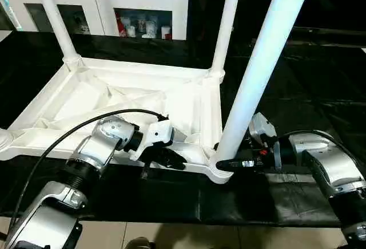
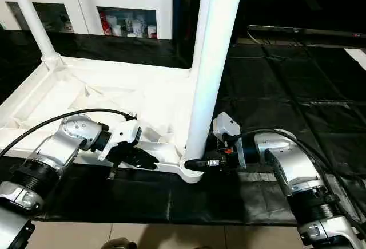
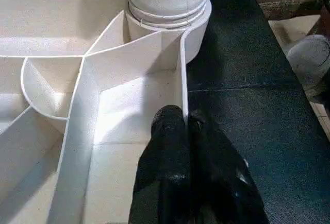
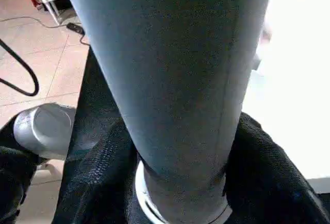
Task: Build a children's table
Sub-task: Rotate leg to tighten
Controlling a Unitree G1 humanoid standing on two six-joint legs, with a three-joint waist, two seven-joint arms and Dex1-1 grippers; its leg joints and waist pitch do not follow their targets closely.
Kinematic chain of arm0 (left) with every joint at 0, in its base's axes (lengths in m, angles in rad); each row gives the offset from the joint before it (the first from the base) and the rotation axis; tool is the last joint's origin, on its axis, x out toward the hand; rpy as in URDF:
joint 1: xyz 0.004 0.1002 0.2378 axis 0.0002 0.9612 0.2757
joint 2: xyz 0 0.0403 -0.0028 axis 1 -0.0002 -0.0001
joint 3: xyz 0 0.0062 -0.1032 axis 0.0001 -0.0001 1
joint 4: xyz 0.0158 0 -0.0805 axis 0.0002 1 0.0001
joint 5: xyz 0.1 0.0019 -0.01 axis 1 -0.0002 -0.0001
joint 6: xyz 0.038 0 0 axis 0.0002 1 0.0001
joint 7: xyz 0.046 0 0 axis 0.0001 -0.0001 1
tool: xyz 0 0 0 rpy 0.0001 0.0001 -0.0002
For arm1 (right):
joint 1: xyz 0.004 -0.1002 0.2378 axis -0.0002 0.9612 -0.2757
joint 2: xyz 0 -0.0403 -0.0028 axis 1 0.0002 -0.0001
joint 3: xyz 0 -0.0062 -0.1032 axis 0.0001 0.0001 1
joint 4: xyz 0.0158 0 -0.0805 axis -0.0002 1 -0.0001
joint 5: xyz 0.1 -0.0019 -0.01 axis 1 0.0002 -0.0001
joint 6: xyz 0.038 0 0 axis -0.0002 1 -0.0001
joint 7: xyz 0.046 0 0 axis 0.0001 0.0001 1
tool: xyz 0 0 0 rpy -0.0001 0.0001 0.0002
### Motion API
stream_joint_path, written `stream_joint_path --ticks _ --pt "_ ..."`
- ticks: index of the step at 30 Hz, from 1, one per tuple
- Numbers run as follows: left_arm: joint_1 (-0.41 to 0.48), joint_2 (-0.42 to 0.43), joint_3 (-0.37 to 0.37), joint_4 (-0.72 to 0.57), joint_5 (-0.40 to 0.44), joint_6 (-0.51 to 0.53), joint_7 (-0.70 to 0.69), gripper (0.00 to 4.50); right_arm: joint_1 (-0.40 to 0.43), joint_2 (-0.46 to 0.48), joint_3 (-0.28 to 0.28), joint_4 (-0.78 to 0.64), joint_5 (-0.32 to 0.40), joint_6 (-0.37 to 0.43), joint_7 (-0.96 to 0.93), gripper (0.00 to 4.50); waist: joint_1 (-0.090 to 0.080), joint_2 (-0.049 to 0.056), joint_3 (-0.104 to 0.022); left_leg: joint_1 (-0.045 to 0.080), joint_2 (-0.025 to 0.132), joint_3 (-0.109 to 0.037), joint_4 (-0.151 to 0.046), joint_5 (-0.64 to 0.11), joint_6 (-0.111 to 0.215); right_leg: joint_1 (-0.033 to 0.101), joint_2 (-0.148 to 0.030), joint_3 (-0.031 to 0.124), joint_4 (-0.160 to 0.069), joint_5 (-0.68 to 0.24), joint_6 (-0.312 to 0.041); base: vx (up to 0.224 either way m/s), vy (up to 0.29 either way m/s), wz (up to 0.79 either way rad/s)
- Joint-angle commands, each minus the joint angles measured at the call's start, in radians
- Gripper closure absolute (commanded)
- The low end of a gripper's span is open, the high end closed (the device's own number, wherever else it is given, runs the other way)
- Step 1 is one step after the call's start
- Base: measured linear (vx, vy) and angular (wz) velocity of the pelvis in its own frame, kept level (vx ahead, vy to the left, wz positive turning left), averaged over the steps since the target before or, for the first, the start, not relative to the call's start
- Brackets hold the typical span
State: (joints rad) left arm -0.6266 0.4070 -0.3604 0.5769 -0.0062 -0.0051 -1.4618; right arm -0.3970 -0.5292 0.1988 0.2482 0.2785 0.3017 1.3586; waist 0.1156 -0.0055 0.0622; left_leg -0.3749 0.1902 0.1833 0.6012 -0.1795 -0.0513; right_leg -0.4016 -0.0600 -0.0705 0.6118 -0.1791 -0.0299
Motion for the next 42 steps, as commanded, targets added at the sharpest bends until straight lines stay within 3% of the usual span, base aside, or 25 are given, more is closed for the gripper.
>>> stream_joint_path --ticks 1,7,8,9,10,11,12,13,14,15,16,18,19,21,25,28,29,31,35,42 --pt "-0.012 -0.003 -0.011 -0.045 -0.009 -0.017 -0.021 4.50 0.000 -0.011 0.002 -0.012 0.012 0.008 0.012 2.44 -0.004 -0.008 -0.076 0.017 0.048 -0.014 -0.064 -0.150 0.052 0.051 -0.087 0.051 -0.074 -0.237 -0.184 0.000 0.000 0.00" --pt "-0.012 -0.002 -0.011 -0.045 -0.010 -0.018 -0.023 4.50 0.002 -0.012 0.003 -0.013 0.013 0.010 0.016 2.44 -0.004 -0.008 -0.076 0.017 0.048 -0.013 -0.063 -0.147 0.054 0.052 -0.087 0.051 -0.073 -0.226 -0.188 0.000 0.000 0.00" --pt "-0.044 -0.067 0.038 -0.024 -0.010 0.060 0.140 4.50 -0.032 0.090 -0.020 0.046 -0.031 0.019 -0.195 2.44 -0.004 -0.008 -0.076 0.017 0.048 -0.013 -0.063 -0.147 0.054 0.052 -0.087 0.051 -0.073 -0.228 -0.188 0.000 0.000 0.00" --pt "-0.064 -0.107 0.068 -0.012 -0.011 0.107 0.237 4.50 -0.052 0.151 -0.034 0.082 -0.058 0.025 -0.321 2.44 -0.015 -0.002 -0.070 0.016 0.047 -0.014 -0.065 -0.152 0.030 0.038 -0.083 0.049 -0.073 -0.233 -0.201 0.000 0.000 0.00" --pt "-0.102 -0.193 0.127 0.012 -0.009 0.200 0.443 4.50 -0.096 0.282 -0.058 0.153 -0.111 0.034 -0.575 2.45 -0.030 -0.008 -0.070 0.018 0.041 -0.017 -0.065 -0.190 -0.011 0.042 -0.088 0.046 -0.076 -0.321 -0.191 0.000 0.000 0.00" --pt "-0.103 -0.196 0.129 0.012 -0.009 0.204 0.450 4.50 -0.097 0.287 -0.059 0.155 -0.112 0.034 -0.583 2.45 -0.037 -0.013 -0.072 0.022 0.032 -0.022 -0.064 -0.208 -0.035 0.047 -0.092 0.040 -0.088 -0.417 -0.157 -0.059 -0.005 -0.08" --pt "-0.125 -0.252 0.163 0.023 -0.006 0.262 0.574 4.50 -0.126 0.373 -0.072 0.199 -0.145 0.040 -0.742 2.50 -0.040 -0.013 -0.074 0.018 0.036 -0.024 -0.066 -0.189 -0.042 0.051 -0.094 0.043 -0.084 -0.413 -0.146 -0.059 -0.005 -0.08" --pt "-0.134 -0.283 0.180 0.025 -0.005 0.294 0.640 4.50 -0.142 0.420 -0.076 0.221 -0.163 0.043 -0.822 2.51 -0.056 -0.009 -0.072 0.011 0.036 -0.026 -0.071 -0.173 -0.044 0.052 -0.090 0.043 -0.083 -0.388 -0.146 0.000 0.000 0.00" --pt "-0.130 -0.285 0.178 0.021 -0.004 0.294 0.640 4.50 -0.143 0.423 -0.072 0.219 -0.164 0.043 -0.820 2.51 -0.056 -0.010 -0.074 0.013 0.035 -0.026 -0.069 -0.173 -0.036 0.053 -0.089 0.042 -0.087 -0.373 -0.143 0.000 0.000 0.00" --pt "-0.124 -0.279 0.174 0.017 0.000 0.294 0.632 4.50 -0.142 0.421 -0.070 0.217 -0.166 0.042 -0.816 2.52 -0.059 -0.012 -0.078 0.012 0.033 -0.021 -0.065 -0.152 -0.009 0.056 -0.087 0.048 -0.083 -0.295 -0.151 0.000 0.000 0.00" --pt "-0.119 -0.271 0.172 0.015 0.004 0.291 0.629 4.50 -0.142 0.418 -0.070 0.216 -0.167 0.042 -0.815 2.53 -0.060 -0.012 -0.083 0.006 0.031 -0.019 -0.062 -0.114 0.019 0.061 -0.084 0.051 -0.074 -0.201 -0.171 0.000 0.000 0.00" --pt "-0.114 -0.259 0.171 0.015 0.008 0.288 0.624 4.50 -0.139 0.414 -0.070 0.215 -0.169 0.040 -0.816 2.53 -0.062 -0.011 -0.086 0.005 0.029 -0.016 -0.057 -0.082 0.047 0.061 -0.081 0.052 -0.066 -0.112 -0.193 0.056 -0.008 0.02" --pt "-0.110 -0.257 0.174 0.012 0.017 0.293 0.633 4.50 -0.138 0.421 -0.078 0.219 -0.181 0.036 -0.826 2.55 -0.059 -0.010 -0.087 0.007 0.029 -0.012 -0.054 -0.053 0.081 0.061 -0.080 0.053 -0.060 -0.037 -0.220 0.000 0.000 0.00" --pt "-0.111 -0.259 0.177 0.013 0.025 0.301 0.648 4.50 -0.140 0.432 -0.086 0.227 -0.191 0.032 -0.845 2.55 -0.053 -0.007 -0.085 0.008 0.032 -0.012 -0.056 -0.055 0.085 0.061 -0.082 0.052 -0.061 -0.047 -0.224 0.000 0.000 0.00" --pt "-0.108 -0.271 0.185 0.003 0.036 0.335 0.686 4.50 -0.139 0.466 -0.098 0.244 -0.202 0.020 -0.898 2.55 -0.053 -0.001 -0.077 0.017 0.039 -0.015 -0.064 -0.121 0.044 0.057 -0.082 0.050 -0.073 -0.160 -0.210 0.000 0.000 0.00" --pt "-0.110 -0.263 0.170 0.014 0.044 0.320 0.691 4.50 -0.128 0.468 -0.109 0.229 -0.184 0.016 -0.908 2.55 -0.056 -0.002 -0.075 0.018 0.039 -0.017 -0.068 -0.153 0.030 0.057 -0.082 0.050 -0.077 -0.199 -0.198 0.000 0.000 0.00" --pt "-0.111 -0.260 0.167 0.018 0.046 0.312 0.691 4.50 -0.122 0.467 -0.117 0.219 -0.169 0.022 -0.895 2.20 -0.057 0.000 -0.075 0.019 0.039 -0.017 -0.068 -0.163 0.027 0.056 -0.082 0.051 -0.079 -0.209 -0.192 0.000 0.000 0.00" --pt "-0.113 -0.250 0.162 0.027 0.048 0.290 0.681 4.50 -0.105 0.456 -0.140 0.197 -0.164 0.020 -0.885 1.85 -0.054 -0.004 -0.077 0.017 0.037 -0.016 -0.067 -0.156 0.028 0.058 -0.084 0.054 -0.078 -0.199 -0.187 0.000 0.000 0.00" --pt "-0.110 -0.217 0.157 0.042 0.055 0.261 0.642 4.50 -0.064 0.405 -0.169 0.148 -0.128 0.002 -0.812 1.57 -0.052 0.000 -0.078 0.015 0.037 -0.016 -0.066 -0.135 0.040 0.059 -0.083 0.052 -0.073 -0.152 -0.195 0.000 0.000 0.00" --pt "-0.095 -0.148 0.135 0.090 0.062 0.173 0.554 4.50 0.014 0.256 -0.169 0.052 -0.085 -0.037 -0.603 0.96 -0.055 -0.003 -0.076 0.010 0.034 -0.016 -0.062 -0.159 0.061 0.064 -0.082 0.051 -0.084 -0.191 -0.178 0.000 0.000 0.00"
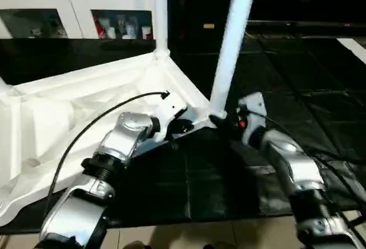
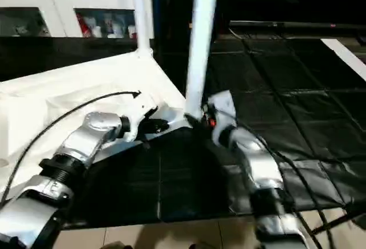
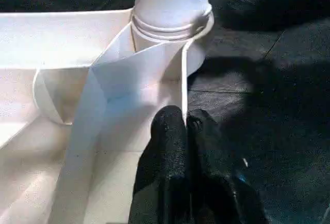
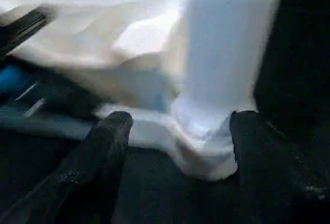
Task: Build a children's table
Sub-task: Rotate leg to tighten
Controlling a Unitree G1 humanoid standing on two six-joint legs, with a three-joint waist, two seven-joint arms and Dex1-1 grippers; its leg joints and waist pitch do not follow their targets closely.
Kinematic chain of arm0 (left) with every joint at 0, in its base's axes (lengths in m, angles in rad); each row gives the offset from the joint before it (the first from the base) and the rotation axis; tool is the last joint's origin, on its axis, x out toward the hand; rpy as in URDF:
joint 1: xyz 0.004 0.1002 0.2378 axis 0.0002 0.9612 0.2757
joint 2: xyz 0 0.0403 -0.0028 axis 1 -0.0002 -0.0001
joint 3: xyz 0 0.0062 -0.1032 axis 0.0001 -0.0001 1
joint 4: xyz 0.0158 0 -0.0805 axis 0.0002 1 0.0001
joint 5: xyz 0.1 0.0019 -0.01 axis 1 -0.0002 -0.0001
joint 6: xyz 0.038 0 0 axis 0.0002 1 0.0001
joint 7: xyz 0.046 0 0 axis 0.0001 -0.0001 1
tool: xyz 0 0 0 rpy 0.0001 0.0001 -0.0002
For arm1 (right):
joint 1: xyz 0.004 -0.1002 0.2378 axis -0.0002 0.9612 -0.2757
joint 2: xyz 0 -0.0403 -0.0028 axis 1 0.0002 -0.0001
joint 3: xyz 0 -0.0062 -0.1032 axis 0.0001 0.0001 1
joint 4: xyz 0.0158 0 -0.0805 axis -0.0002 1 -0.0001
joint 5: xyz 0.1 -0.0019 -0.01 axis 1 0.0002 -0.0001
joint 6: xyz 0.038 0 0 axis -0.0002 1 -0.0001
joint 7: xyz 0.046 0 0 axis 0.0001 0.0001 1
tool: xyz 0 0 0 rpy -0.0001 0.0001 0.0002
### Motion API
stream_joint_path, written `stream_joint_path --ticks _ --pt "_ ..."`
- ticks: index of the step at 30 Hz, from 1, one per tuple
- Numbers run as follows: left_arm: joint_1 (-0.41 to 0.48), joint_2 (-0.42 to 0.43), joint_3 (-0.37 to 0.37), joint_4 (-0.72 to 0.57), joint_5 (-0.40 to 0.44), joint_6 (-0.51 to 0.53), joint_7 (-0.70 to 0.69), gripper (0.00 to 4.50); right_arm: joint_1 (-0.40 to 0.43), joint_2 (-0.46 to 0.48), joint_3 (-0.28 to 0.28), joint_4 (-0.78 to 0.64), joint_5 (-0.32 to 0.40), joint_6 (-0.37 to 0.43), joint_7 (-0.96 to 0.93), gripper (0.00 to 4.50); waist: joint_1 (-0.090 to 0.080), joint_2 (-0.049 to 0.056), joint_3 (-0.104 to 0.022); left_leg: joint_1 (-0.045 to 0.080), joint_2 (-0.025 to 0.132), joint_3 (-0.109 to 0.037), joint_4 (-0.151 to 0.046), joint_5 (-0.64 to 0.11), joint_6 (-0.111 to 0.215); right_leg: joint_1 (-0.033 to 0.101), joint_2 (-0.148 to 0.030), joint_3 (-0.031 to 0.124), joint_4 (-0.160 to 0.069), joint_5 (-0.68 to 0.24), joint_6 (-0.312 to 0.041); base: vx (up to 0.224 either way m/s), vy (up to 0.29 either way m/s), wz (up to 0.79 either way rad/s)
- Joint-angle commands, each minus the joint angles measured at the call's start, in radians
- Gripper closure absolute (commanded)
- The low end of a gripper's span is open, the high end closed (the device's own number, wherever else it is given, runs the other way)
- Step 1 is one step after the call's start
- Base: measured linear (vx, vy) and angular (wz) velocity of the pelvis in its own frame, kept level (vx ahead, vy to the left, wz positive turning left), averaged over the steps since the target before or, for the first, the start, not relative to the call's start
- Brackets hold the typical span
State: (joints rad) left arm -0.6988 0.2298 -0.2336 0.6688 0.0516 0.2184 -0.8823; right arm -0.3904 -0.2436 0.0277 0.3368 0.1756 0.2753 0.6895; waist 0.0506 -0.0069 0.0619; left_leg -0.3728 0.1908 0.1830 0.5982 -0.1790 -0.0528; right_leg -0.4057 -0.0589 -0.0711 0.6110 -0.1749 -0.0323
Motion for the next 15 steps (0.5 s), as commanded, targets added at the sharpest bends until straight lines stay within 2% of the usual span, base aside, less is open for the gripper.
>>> stream_joint_path --ticks 1,3,4,5,8,10,11,13,15 --pt "-0.016 0.047 -0.001 0.008 0.003 -0.076 -0.061 4.50 0.020 -0.065 0.001 -0.050 0.024 -0.016 0.112 0.84 0.010 -0.001 -0.076 0.008 0.034 -0.017 -0.060 -0.154 0.065 0.068 -0.082 0.052 -0.080 -0.192 -0.174 0.000 0.000 0.00" --pt "-0.013 0.054 -0.005 0.011 0.002 -0.084 -0.078 4.50 0.023 -0.078 -0.001 -0.053 0.025 -0.020 0.128 0.70 0.009 -0.001 -0.075 0.009 0.035 -0.017 -0.061 -0.157 0.063 0.064 -0.082 0.050 -0.080 -0.201 -0.180 0.000 0.000 0.00" --pt "-0.004 0.078 -0.021 0.017 0.003 -0.143 -0.134 4.50 0.028 -0.120 -0.004 -0.056 0.029 -0.040 0.173 0.58 0.011 -0.001 -0.075 0.011 0.036 -0.017 -0.060 -0.174 0.062 0.062 -0.083 0.049 -0.084 -0.223 -0.181 0.000 0.000 0.00" --pt "-0.002 0.083 -0.023 0.017 -0.002 -0.150 -0.153 4.50 0.028 -0.129 -0.005 -0.055 0.028 -0.047 0.181 0.58 0.011 -0.001 -0.074 0.011 0.036 -0.016 -0.060 -0.175 0.060 0.063 -0.084 0.051 -0.085 -0.229 -0.179 0.000 0.000 0.00" --pt "0.006 0.106 -0.036 0.012 -0.014 -0.176 -0.229 4.50 0.026 -0.164 -0.010 -0.064 0.045 -0.043 0.231 0.24 0.017 0.000 -0.075 0.013 0.039 -0.016 -0.061 -0.171 0.057 0.061 -0.084 0.051 -0.080 -0.216 -0.191 0.000 0.000 0.00" --pt "0.017 0.136 -0.065 0.007 -0.020 -0.232 -0.326 4.50 0.038 -0.207 0.012 -0.109 0.080 -0.033 0.329 0.24 0.022 0.002 -0.075 0.015 0.041 -0.016 -0.061 -0.173 0.062 0.060 -0.084 0.051 -0.080 -0.206 -0.196 0.000 0.000 0.00" --pt "0.017 0.136 -0.065 0.007 -0.020 -0.232 -0.326 4.50 0.038 -0.207 0.012 -0.109 0.080 -0.033 0.329 0.24 0.022 0.002 -0.075 0.015 0.041 -0.016 -0.061 -0.173 0.062 0.060 -0.084 0.051 -0.080 -0.206 -0.196 0.000 0.000 0.00" --pt "0.019 0.146 -0.077 0.003 -0.024 -0.241 -0.364 4.50 0.044 -0.229 0.035 -0.124 0.085 -0.035 0.384 0.24 0.036 0.004 -0.074 0.017 0.045 -0.014 -0.062 -0.174 0.063 0.057 -0.084 0.051 -0.076 -0.190 -0.204 0.000 0.000 0.00" --pt "0.021 0.152 -0.084 -0.004 -0.030 -0.246 -0.396 4.50 0.045 -0.242 0.052 -0.127 0.084 -0.044 0.420 0.24 0.044 0.002 -0.073 0.020 0.046 -0.013 -0.063 -0.193 0.054 0.056 -0.087 0.050 -0.079 -0.230 -0.200 0.000 0.000 0.00"
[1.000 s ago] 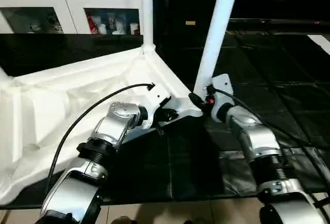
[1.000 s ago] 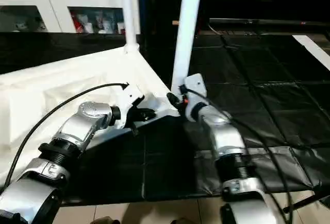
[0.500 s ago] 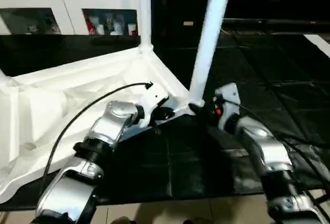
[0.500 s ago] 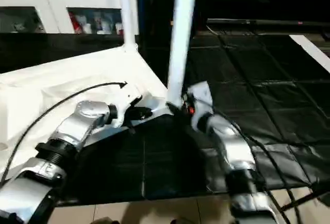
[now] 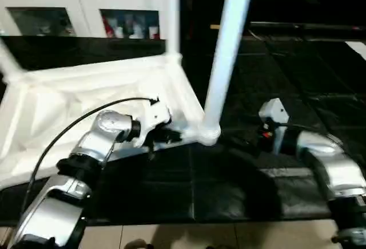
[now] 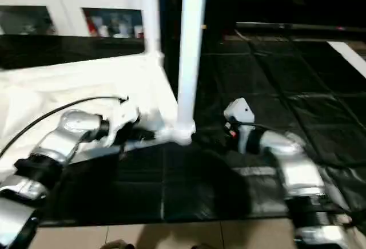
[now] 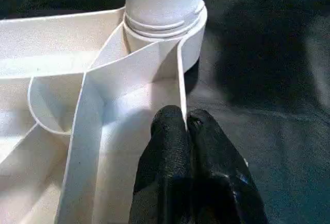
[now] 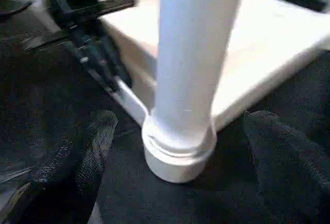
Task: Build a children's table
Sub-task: Rotate leg to tighten
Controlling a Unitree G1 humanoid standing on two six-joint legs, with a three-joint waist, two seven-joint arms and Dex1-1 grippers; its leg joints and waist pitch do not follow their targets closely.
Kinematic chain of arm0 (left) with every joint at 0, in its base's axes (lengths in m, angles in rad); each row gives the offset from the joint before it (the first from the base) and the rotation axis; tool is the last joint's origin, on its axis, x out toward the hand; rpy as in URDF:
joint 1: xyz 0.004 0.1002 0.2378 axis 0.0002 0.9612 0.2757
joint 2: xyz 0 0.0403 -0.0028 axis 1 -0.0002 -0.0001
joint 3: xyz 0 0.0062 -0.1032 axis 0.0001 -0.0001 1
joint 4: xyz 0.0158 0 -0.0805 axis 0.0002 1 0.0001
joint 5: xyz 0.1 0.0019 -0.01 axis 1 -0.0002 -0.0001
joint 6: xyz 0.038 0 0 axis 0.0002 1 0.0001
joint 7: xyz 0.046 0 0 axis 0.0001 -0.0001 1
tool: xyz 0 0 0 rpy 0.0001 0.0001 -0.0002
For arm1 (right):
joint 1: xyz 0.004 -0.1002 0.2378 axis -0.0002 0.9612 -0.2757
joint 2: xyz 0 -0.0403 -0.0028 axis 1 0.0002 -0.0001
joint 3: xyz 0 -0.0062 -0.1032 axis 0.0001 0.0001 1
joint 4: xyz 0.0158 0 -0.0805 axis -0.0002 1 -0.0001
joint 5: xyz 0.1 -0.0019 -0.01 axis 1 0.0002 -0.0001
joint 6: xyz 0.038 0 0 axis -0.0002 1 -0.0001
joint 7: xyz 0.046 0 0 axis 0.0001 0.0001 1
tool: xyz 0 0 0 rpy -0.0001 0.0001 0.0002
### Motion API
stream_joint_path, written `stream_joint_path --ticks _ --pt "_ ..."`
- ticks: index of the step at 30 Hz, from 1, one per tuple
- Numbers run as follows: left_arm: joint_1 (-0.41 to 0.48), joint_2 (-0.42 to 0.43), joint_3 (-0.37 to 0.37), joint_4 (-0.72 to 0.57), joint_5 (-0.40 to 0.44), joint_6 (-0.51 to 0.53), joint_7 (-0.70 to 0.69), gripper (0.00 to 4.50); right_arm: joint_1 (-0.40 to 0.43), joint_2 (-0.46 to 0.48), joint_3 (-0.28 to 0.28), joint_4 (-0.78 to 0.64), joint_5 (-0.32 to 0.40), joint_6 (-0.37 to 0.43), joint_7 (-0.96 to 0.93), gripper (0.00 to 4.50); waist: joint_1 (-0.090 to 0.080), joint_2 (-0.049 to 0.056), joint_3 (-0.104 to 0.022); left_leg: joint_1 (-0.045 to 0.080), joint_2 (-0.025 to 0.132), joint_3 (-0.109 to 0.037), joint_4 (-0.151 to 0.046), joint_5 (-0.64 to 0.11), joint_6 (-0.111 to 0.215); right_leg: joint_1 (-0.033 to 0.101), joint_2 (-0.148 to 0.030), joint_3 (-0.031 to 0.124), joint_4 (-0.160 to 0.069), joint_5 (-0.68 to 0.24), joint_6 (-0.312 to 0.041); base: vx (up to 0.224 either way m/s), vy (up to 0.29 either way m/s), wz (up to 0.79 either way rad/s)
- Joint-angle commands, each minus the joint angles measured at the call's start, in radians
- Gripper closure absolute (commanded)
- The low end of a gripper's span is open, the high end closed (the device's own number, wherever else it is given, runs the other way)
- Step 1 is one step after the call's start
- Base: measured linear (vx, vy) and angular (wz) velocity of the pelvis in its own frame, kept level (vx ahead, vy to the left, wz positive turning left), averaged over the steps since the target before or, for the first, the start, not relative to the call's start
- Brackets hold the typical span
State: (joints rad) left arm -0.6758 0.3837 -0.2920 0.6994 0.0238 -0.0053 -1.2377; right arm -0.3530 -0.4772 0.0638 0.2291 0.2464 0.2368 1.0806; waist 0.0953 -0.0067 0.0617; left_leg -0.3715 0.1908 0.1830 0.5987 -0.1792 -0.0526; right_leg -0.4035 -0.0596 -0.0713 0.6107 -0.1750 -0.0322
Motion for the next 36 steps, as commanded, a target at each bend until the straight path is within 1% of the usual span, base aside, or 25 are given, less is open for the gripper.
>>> stream_joint_path --ticks 1,2,3,4,5,7,9,10,11,12,13,15,16,17,19,20,23,24,26,28,30,31,33,35,36 --pt "-0.001 0.002 -0.030 -0.040 -0.007 -0.027 -0.067 4.50 0.008 -0.018 0.029 -0.021 0.012 -0.012 0.055 0.24 0.002 0.003 -0.072 0.020 0.046 -0.014 -0.064 -0.201 0.047 0.053 -0.087 0.050 -0.081 -0.251 -0.195 0.000 0.000 0.00" --pt "0.002 0.007 -0.038 -0.049 -0.009 -0.034 -0.095 4.50 0.006 -0.028 0.047 -0.017 0.003 -0.028 0.081 0.24 0.002 0.002 -0.072 0.019 0.046 -0.014 -0.065 -0.202 0.044 0.053 -0.087 0.050 -0.081 -0.258 -0.193 0.000 0.000 0.00" --pt "0.002 0.007 -0.038 -0.049 -0.009 -0.034 -0.095 4.50 0.006 -0.028 0.047 -0.017 0.003 -0.028 0.081 0.24 0.004 -0.003 -0.072 0.019 0.048 -0.016 -0.066 -0.207 0.040 0.053 -0.089 0.050 -0.081 -0.274 -0.187 0.000 0.000 0.00" --pt "0.007 0.020 -0.061 -0.062 -0.007 -0.056 -0.149 4.50 -0.004 -0.040 0.076 0.000 -0.003 -0.034 0.135 0.24 0.006 -0.001 -0.071 0.020 0.047 -0.015 -0.066 -0.209 0.040 0.052 -0.089 0.051 -0.082 -0.282 -0.183 0.000 0.000 0.00" --pt "0.008 0.020 -0.062 -0.063 -0.007 -0.057 -0.154 4.50 -0.006 -0.041 0.079 0.002 -0.003 -0.033 0.139 0.24 0.007 -0.001 -0.072 0.019 0.048 -0.015 -0.066 -0.207 0.040 0.052 -0.090 0.051 -0.082 -0.283 -0.182 0.000 0.000 0.00" --pt "0.013 0.027 -0.075 -0.081 -0.016 -0.062 -0.194 4.50 -0.021 -0.048 0.100 0.021 0.004 -0.017 0.190 0.24 0.010 -0.001 -0.071 0.019 0.047 -0.014 -0.065 -0.203 0.043 0.051 -0.088 0.051 -0.082 -0.278 -0.183 0.000 0.000 0.00" --pt "0.014 0.028 -0.078 -0.088 -0.018 -0.061 -0.202 4.50 -0.026 -0.049 0.105 0.027 0.003 -0.017 0.201 0.24 0.014 -0.002 -0.072 0.019 0.048 -0.014 -0.065 -0.198 0.043 0.051 -0.089 0.052 -0.081 -0.277 -0.181 0.000 0.000 0.00" --pt "0.016 0.031 -0.080 -0.097 -0.020 -0.059 -0.214 4.50 -0.030 -0.048 0.110 0.034 0.003 -0.014 0.212 0.50 0.016 -0.003 -0.072 0.019 0.048 -0.014 -0.065 -0.196 0.042 0.050 -0.089 0.052 -0.080 -0.276 -0.181 0.000 0.000 0.00" --pt "0.017 0.032 -0.081 -0.102 -0.021 -0.058 -0.223 4.50 -0.033 -0.048 0.114 0.039 0.004 -0.012 0.219 0.50 0.017 -0.002 -0.072 0.020 0.048 -0.014 -0.065 -0.196 0.041 0.050 -0.088 0.051 -0.079 -0.277 -0.182 0.000 0.000 0.00" --pt "0.018 0.035 -0.083 -0.111 -0.021 -0.057 -0.232 4.50 -0.037 -0.048 0.118 0.046 0.004 -0.011 0.227 0.64 0.017 -0.002 -0.072 0.018 0.049 -0.015 -0.066 -0.193 0.040 0.051 -0.088 0.051 -0.079 -0.276 -0.181 0.000 0.000 0.00" --pt "0.020 0.037 -0.084 -0.116 -0.022 -0.056 -0.237 4.50 -0.039 -0.049 0.121 0.050 0.005 -0.011 0.233 0.64 0.016 -0.004 -0.073 0.018 0.049 -0.015 -0.065 -0.191 0.039 0.051 -0.089 0.051 -0.077 -0.270 -0.184 0.000 0.000 0.00" --pt "0.021 0.039 -0.087 -0.122 -0.023 -0.056 -0.242 4.50 -0.041 -0.049 0.126 0.055 0.007 -0.010 0.241 0.88 0.016 -0.003 -0.073 0.018 0.049 -0.015 -0.065 -0.190 0.039 0.050 -0.088 0.051 -0.077 -0.266 -0.187 0.000 0.000 0.00" --pt "0.024 0.043 -0.091 -0.131 -0.025 -0.057 -0.249 4.50 -0.043 -0.048 0.131 0.060 0.011 -0.009 0.253 0.98 0.017 -0.003 -0.073 0.016 0.048 -0.015 -0.065 -0.187 0.041 0.053 -0.089 0.051 -0.076 -0.261 -0.187 0.000 0.000 0.00" --pt "0.025 0.044 -0.091 -0.132 -0.025 -0.057 -0.251 4.50 -0.043 -0.048 0.132 0.061 0.012 -0.009 0.256 1.01 0.017 -0.003 -0.073 0.017 0.048 -0.014 -0.064 -0.187 0.042 0.052 -0.089 0.051 -0.078 -0.263 -0.186 0.000 0.000 0.00" --pt "0.028 0.046 -0.095 -0.139 -0.026 -0.055 -0.257 4.50 -0.044 -0.045 0.136 0.064 0.014 -0.008 0.266 1.32 0.017 -0.004 -0.073 0.016 0.047 -0.014 -0.064 -0.182 0.043 0.053 -0.087 0.050 -0.077 -0.263 -0.183 0.000 0.000 0.00" --pt "0.030 0.047 -0.096 -0.142 -0.026 -0.054 -0.259 4.50 -0.044 -0.043 0.137 0.066 0.014 -0.007 0.271 1.42 0.017 -0.003 -0.073 0.016 0.047 -0.014 -0.064 -0.185 0.042 0.052 -0.087 0.050 -0.078 -0.270 -0.180 0.000 0.000 0.00" --pt "0.032 0.048 -0.099 -0.148 -0.026 -0.052 -0.262 4.50 -0.044 -0.041 0.140 0.069 0.014 -0.005 0.280 1.63 0.017 -0.003 -0.072 0.018 0.047 -0.015 -0.065 -0.193 0.039 0.051 -0.088 0.050 -0.080 -0.290 -0.175 0.000 0.000 0.00" --pt "0.033 0.049 -0.100 -0.150 -0.025 -0.050 -0.264 4.50 -0.044 -0.040 0.141 0.070 0.014 -0.005 0.282 1.63 0.017 -0.002 -0.072 0.018 0.048 -0.015 -0.066 -0.196 0.037 0.051 -0.088 0.050 -0.080 -0.294 -0.174 0.000 0.000 0.00" --pt "0.037 0.049 -0.101 -0.157 -0.023 -0.047 -0.264 4.50 -0.043 -0.038 0.143 0.074 0.016 -0.006 0.287 1.91 0.017 -0.002 -0.073 0.018 0.048 -0.014 -0.065 -0.193 0.038 0.050 -0.088 0.051 -0.080 -0.283 -0.176 0.000 0.000 0.00" --pt "0.038 0.049 -0.101 -0.158 -0.023 -0.046 -0.265 4.50 -0.042 -0.038 0.143 0.075 0.017 -0.005 0.287 1.99 0.017 -0.003 -0.073 0.017 0.047 -0.014 -0.065 -0.189 0.038 0.052 -0.088 0.050 -0.079 -0.279 -0.177 0.000 0.000 0.00" --pt "0.039 0.049 -0.102 -0.159 -0.024 -0.045 -0.265 4.50 -0.041 -0.037 0.143 0.075 0.018 -0.003 0.289 2.19 0.017 -0.003 -0.073 0.016 0.048 -0.015 -0.065 -0.188 0.038 0.052 -0.088 0.050 -0.079 -0.279 -0.177 0.000 0.000 0.00" --pt "0.039 0.050 -0.103 -0.160 -0.024 -0.045 -0.264 4.50 -0.041 -0.036 0.143 0.075 0.018 -0.003 0.290 2.19 0.017 -0.003 -0.074 0.017 0.048 -0.015 -0.065 -0.188 0.038 0.052 -0.088 0.051 -0.079 -0.279 -0.176 0.000 0.000 0.00" --pt "0.040 0.049 -0.104 -0.160 -0.024 -0.043 -0.263 4.50 -0.038 -0.035 0.142 0.072 0.021 0.002 0.291 2.38 0.016 -0.002 -0.073 0.017 0.047 -0.014 -0.065 -0.192 0.037 0.051 -0.087 0.050 -0.079 -0.284 -0.176 0.000 0.000 0.00" --pt "0.041 0.049 -0.106 -0.158 -0.022 -0.043 -0.259 4.50 -0.032 -0.033 0.139 0.065 0.026 0.008 0.288 2.45 0.017 -0.003 -0.073 0.018 0.047 -0.014 -0.065 -0.193 0.037 0.051 -0.088 0.050 -0.080 -0.290 -0.174 0.000 0.000 0.00" --pt "0.040 0.048 -0.105 -0.154 -0.016 -0.035 -0.245 4.50 -0.026 -0.030 0.134 0.056 0.030 0.013 0.278 2.47 0.017 -0.002 -0.073 0.018 0.047 -0.014 -0.065 -0.195 0.036 0.051 -0.088 0.050 -0.081 -0.295 -0.173 0.000 0.000 0.00"
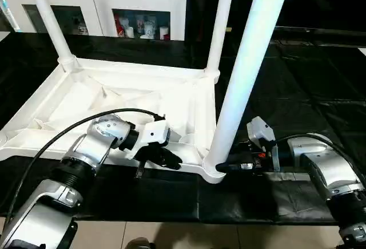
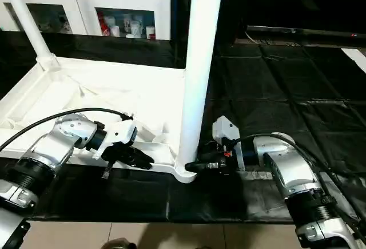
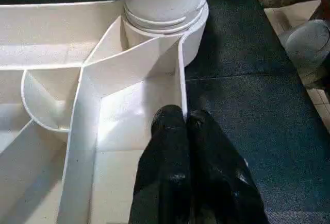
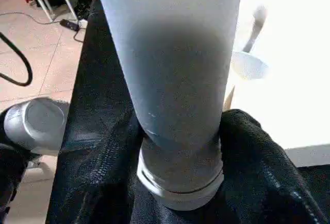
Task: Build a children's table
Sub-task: Rotate leg to tighten
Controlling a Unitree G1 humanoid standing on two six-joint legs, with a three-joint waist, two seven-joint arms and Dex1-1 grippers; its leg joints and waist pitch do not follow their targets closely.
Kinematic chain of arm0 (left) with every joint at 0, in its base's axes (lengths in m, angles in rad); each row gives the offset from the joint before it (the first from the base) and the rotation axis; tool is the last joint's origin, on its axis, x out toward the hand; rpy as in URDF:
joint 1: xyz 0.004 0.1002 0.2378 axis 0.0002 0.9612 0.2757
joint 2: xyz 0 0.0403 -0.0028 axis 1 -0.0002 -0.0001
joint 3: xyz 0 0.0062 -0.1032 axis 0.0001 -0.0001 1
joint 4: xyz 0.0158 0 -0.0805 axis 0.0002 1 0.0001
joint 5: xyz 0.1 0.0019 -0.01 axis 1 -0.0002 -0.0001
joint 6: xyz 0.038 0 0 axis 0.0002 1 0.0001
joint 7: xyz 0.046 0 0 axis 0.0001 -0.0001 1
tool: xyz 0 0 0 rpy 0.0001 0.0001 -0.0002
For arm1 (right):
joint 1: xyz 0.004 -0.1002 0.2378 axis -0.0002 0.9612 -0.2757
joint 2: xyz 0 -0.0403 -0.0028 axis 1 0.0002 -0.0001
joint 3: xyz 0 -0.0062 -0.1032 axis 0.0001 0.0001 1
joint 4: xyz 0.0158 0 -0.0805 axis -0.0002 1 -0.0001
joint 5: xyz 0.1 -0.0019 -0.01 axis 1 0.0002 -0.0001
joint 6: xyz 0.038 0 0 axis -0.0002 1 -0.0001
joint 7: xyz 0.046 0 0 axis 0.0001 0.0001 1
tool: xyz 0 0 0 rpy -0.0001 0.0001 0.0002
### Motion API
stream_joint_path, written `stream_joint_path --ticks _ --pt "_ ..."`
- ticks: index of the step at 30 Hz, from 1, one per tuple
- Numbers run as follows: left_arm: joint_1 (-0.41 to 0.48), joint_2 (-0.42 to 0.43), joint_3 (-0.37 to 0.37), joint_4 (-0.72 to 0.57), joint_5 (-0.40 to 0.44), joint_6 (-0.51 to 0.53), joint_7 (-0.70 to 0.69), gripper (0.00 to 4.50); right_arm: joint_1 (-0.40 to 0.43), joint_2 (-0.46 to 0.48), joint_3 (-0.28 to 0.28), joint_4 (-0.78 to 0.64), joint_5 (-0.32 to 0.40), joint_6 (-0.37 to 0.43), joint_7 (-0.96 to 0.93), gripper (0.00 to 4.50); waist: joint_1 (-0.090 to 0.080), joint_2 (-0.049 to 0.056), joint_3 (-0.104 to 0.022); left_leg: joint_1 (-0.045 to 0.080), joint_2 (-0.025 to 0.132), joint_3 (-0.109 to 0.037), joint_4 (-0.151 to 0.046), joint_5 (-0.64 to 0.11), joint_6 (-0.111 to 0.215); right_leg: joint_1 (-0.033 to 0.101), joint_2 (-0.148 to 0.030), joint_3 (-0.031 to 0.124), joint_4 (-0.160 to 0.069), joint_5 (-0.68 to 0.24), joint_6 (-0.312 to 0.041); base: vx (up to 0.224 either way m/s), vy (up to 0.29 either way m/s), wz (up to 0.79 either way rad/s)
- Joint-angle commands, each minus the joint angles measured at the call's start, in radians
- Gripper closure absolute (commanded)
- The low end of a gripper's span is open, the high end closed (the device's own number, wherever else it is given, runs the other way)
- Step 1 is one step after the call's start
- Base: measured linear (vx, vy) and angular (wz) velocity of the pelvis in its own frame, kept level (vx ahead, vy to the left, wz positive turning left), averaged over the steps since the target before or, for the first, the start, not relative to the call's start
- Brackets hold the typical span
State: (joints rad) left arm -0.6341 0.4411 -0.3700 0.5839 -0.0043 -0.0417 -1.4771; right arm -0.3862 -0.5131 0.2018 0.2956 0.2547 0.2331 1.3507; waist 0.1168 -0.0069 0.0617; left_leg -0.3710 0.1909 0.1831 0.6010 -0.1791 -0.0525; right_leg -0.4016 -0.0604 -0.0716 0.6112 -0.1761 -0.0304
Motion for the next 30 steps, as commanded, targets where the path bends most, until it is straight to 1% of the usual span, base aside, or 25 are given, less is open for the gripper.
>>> stream_joint_path --ticks 1,4,5,6,7,8,9,10,11,12,13,14,16,17,18,19,20,21,22,23,25,26,27,28,30 --pt "-0.002 -0.011 -0.026 -0.035 0.016 0.006 0.004 4.50 0.011 0.009 -0.007 -0.015 0.023 0.021 0.001 2.49 -0.005 -0.002 -0.073 0.017 0.047 -0.015 -0.067 -0.193 0.036 0.049 -0.086 0.051 -0.081 -0.291 -0.176 0.000 0.000 0.00" --pt "-0.021 -0.038 -0.001 -0.004 0.026 0.059 0.092 4.50 0.016 0.049 -0.032 -0.017 0.002 0.044 -0.123 2.51 -0.007 -0.001 -0.071 0.019 0.047 -0.015 -0.069 -0.200 0.030 0.047 -0.086 0.051 -0.081 -0.291 -0.178 0.000 0.000 0.00" --pt "-0.029 -0.053 0.014 0.005 0.022 0.088 0.125 4.50 0.014 0.068 -0.037 -0.010 -0.016 0.055 -0.184 2.51 -0.011 -0.003 -0.068 0.019 0.044 -0.016 -0.070 -0.218 0.021 0.048 -0.087 0.050 -0.086 -0.330 -0.170 0.000 0.000 0.00" --pt "-0.033 -0.061 0.023 0.009 0.017 0.105 0.143 4.50 0.012 0.080 -0.038 -0.006 -0.028 0.061 -0.219 2.51 -0.014 0.000 -0.067 0.021 0.040 -0.018 -0.070 -0.228 0.010 0.047 -0.087 0.048 -0.090 -0.376 -0.156 0.000 0.000 0.00" --pt "-0.033 -0.061 0.024 0.009 0.017 0.106 0.144 4.50 0.012 0.080 -0.038 -0.006 -0.029 0.061 -0.221 2.52 -0.017 -0.001 -0.066 0.022 0.040 -0.018 -0.071 -0.236 0.007 0.046 -0.087 0.048 -0.095 -0.402 -0.147 0.000 0.000 0.00" --pt "-0.040 -0.076 0.038 0.012 0.012 0.131 0.177 4.50 0.005 0.105 -0.045 0.007 -0.049 0.060 -0.284 2.52 -0.021 -0.003 -0.065 0.024 0.039 -0.019 -0.071 -0.249 0.002 0.045 -0.090 0.048 -0.099 -0.443 -0.132 0.000 0.000 0.00" --pt "-0.047 -0.094 0.054 0.014 0.009 0.156 0.221 4.50 -0.006 0.138 -0.057 0.026 -0.065 0.065 -0.363 2.52 -0.027 -0.001 -0.063 0.025 0.038 -0.019 -0.071 -0.257 -0.001 0.041 -0.089 0.047 -0.103 -0.469 -0.126 0.000 0.000 0.00" --pt "-0.055 -0.111 0.067 0.016 0.006 0.183 0.262 4.50 -0.020 0.171 -0.071 0.047 -0.079 0.073 -0.440 2.54 -0.035 -0.001 -0.064 0.025 0.038 -0.023 -0.072 -0.264 -0.009 0.040 -0.090 0.044 -0.105 -0.484 -0.125 0.000 0.000 0.00" --pt "-0.070 -0.145 0.090 0.025 0.005 0.219 0.340 4.50 -0.046 0.230 -0.095 0.088 -0.094 0.082 -0.562 2.55 -0.039 -0.005 -0.065 0.020 0.036 -0.024 -0.072 -0.260 -0.012 0.045 -0.089 0.042 -0.104 -0.487 -0.119 0.000 0.000 0.00" --pt "-0.086 -0.175 0.110 0.034 0.005 0.252 0.413 4.50 -0.070 0.278 -0.111 0.124 -0.103 0.099 -0.657 2.55 -0.048 -0.003 -0.066 0.012 0.036 -0.027 -0.076 -0.245 -0.020 0.048 -0.088 0.041 -0.097 -0.471 -0.116 0.000 0.000 0.00" --pt "-0.097 -0.202 0.129 0.039 0.003 0.276 0.475 4.50 -0.086 0.312 -0.115 0.149 -0.118 0.102 -0.722 2.55 -0.057 0.002 -0.068 0.016 0.036 -0.029 -0.075 -0.253 -0.028 0.044 -0.087 0.040 -0.096 -0.452 -0.127 0.000 0.000 0.00" --pt "-0.104 -0.219 0.143 0.043 0.002 0.290 0.520 4.50 -0.096 0.331 -0.117 0.164 -0.126 0.101 -0.760 2.55 -0.063 0.000 -0.069 0.015 0.035 -0.028 -0.074 -0.252 -0.029 0.045 -0.087 0.041 -0.097 -0.437 -0.130 0.000 0.000 0.00" --pt "-0.115 -0.254 0.165 0.046 0.004 0.316 0.598 4.50 -0.116 0.379 -0.125 0.194 -0.146 0.095 -0.851 2.56 -0.070 -0.004 -0.070 0.015 0.033 -0.023 -0.068 -0.233 -0.011 0.045 -0.086 0.047 -0.096 -0.376 -0.149 0.000 0.000 0.00" --pt "-0.123 -0.278 0.175 0.050 0.015 0.325 0.661 4.50 -0.134 0.415 -0.130 0.220 -0.158 0.086 -0.920 2.56 -0.072 -0.005 -0.071 0.012 0.030 -0.022 -0.068 -0.222 -0.004 0.047 -0.085 0.047 -0.095 -0.361 -0.153 0.000 0.000 0.00" --pt "-0.123 -0.278 0.175 0.050 0.015 0.325 0.661 4.50 -0.134 0.415 -0.130 0.220 -0.158 0.086 -0.920 2.56 -0.076 -0.007 -0.076 0.006 0.029 -0.022 -0.066 -0.186 0.003 0.053 -0.084 0.048 -0.086 -0.313 -0.164 0.000 0.000 0.00" --pt "-0.129 -0.316 0.178 0.049 0.040 0.341 0.736 4.50 -0.162 0.476 -0.128 0.259 -0.180 0.069 -1.000 2.56 -0.075 -0.008 -0.077 0.005 0.029 -0.020 -0.065 -0.173 0.010 0.053 -0.083 0.048 -0.086 -0.294 -0.166 0.000 0.000 0.00" --pt "-0.132 -0.330 0.183 0.052 0.045 0.344 0.767 4.50 -0.172 0.492 -0.125 0.270 -0.188 0.067 -1.022 2.56 -0.078 -0.005 -0.079 0.004 0.030 -0.019 -0.063 -0.145 0.016 0.052 -0.082 0.050 -0.080 -0.241 -0.181 0.000 0.000 0.00" --pt "-0.133 -0.336 0.187 0.053 0.046 0.347 0.781 4.50 -0.177 0.501 -0.125 0.273 -0.191 0.071 -1.034 2.56 -0.076 -0.005 -0.082 0.006 0.028 -0.017 -0.062 -0.132 0.021 0.054 -0.081 0.050 -0.079 -0.221 -0.183 0.000 0.000 0.00" --pt "-0.134 -0.345 0.188 0.053 0.047 0.354 0.799 4.50 -0.186 0.516 -0.134 0.283 -0.192 0.074 -1.056 2.56 -0.072 -0.007 -0.082 0.006 0.029 -0.014 -0.061 -0.103 0.042 0.056 -0.079 0.052 -0.073 -0.151 -0.201 0.000 0.000 0.00" --pt "-0.133 -0.345 0.183 0.053 0.051 0.353 0.801 4.50 -0.186 0.516 -0.138 0.279 -0.193 0.069 -1.064 2.56 -0.070 -0.004 -0.082 0.006 0.030 -0.015 -0.062 -0.092 0.051 0.057 -0.079 0.052 -0.069 -0.119 -0.210 0.000 0.000 0.00" --pt "-0.132 -0.346 0.180 0.052 0.054 0.355 0.806 4.50 -0.187 0.518 -0.141 0.279 -0.197 0.063 -1.074 2.56 -0.069 -0.002 -0.080 0.008 0.032 -0.014 -0.063 -0.093 0.058 0.057 -0.079 0.052 -0.068 -0.099 -0.217 0.000 0.000 0.00" --pt "-0.131 -0.345 0.177 0.052 0.056 0.355 0.807 4.50 -0.186 0.516 -0.146 0.277 -0.191 0.064 -1.071 2.56 -0.069 -0.001 -0.079 0.009 0.033 -0.014 -0.064 -0.105 0.058 0.058 -0.080 0.051 -0.069 -0.108 -0.218 0.000 0.000 0.00" --pt "-0.130 -0.345 0.175 0.052 0.056 0.355 0.808 4.50 -0.183 0.514 -0.152 0.273 -0.183 0.069 -1.063 2.21 -0.069 -0.002 -0.079 0.009 0.033 -0.014 -0.064 -0.112 0.057 0.059 -0.080 0.052 -0.070 -0.116 -0.217 0.000 0.000 0.00" --pt "-0.126 -0.342 0.170 0.050 0.057 0.354 0.801 4.50 -0.177 0.508 -0.166 0.262 -0.167 0.077 -1.054 1.87 -0.070 0.002 -0.077 0.012 0.034 -0.014 -0.066 -0.131 0.052 0.058 -0.080 0.052 -0.074 -0.141 -0.214 0.000 0.000 0.00" --pt "-0.119 -0.334 0.165 0.049 0.060 0.350 0.795 4.50 -0.162 0.489 -0.184 0.233 -0.148 0.079 -1.032 1.87 -0.069 0.001 -0.075 0.011 0.034 -0.015 -0.067 -0.152 0.046 0.059 -0.082 0.052 -0.078 -0.173 -0.204 0.000 0.000 0.00"
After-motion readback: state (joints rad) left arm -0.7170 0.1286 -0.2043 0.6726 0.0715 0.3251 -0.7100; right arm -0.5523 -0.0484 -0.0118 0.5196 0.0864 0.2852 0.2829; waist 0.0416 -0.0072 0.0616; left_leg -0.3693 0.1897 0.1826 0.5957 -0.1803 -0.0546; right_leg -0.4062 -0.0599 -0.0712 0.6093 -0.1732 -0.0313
